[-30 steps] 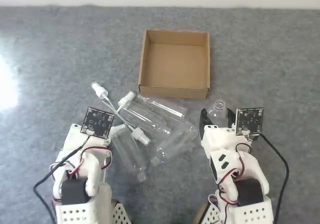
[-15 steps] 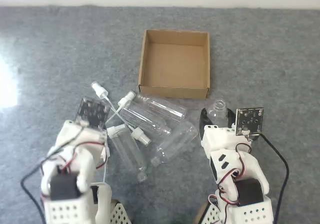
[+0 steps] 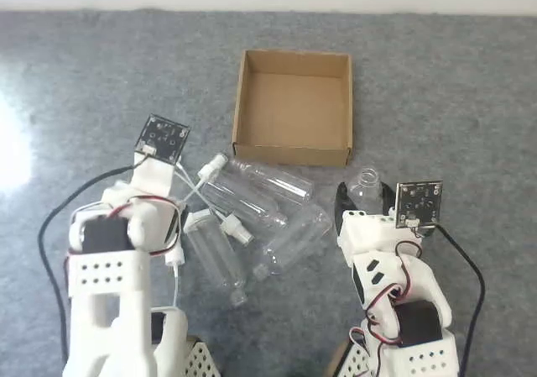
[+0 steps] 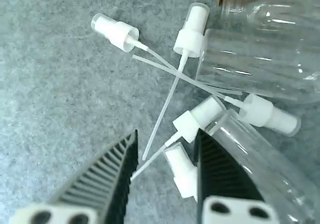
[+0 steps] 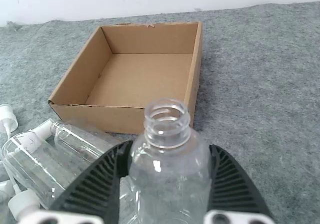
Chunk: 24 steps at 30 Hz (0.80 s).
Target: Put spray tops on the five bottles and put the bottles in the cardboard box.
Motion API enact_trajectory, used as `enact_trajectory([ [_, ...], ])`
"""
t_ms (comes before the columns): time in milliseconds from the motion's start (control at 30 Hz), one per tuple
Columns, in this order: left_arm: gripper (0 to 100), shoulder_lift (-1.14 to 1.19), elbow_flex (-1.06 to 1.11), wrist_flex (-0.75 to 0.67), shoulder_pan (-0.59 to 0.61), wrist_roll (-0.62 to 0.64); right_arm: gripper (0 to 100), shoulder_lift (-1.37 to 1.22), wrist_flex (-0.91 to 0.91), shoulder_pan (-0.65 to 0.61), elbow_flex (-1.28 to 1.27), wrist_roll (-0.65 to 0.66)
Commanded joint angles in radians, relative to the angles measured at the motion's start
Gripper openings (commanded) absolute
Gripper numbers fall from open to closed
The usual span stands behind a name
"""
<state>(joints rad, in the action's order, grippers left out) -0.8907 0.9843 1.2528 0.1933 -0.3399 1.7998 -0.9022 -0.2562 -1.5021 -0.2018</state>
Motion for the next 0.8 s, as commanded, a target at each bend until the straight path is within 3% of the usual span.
enact_trajectory([
  [0,18,0.063,-0.045,-0.049,0.0,-0.008,12.9,0.016,0.019,0.004,0.014,-0.006],
  [367,18,0.287,-0.053,-0.126,-0.002,-0.08,12.9,0.016,0.018,0.004,0.014,-0.006],
  [767,18,0.318,-0.047,-0.097,-0.06,-0.147,13.1,0.016,0.022,0.001,0.002,-0.005],
])
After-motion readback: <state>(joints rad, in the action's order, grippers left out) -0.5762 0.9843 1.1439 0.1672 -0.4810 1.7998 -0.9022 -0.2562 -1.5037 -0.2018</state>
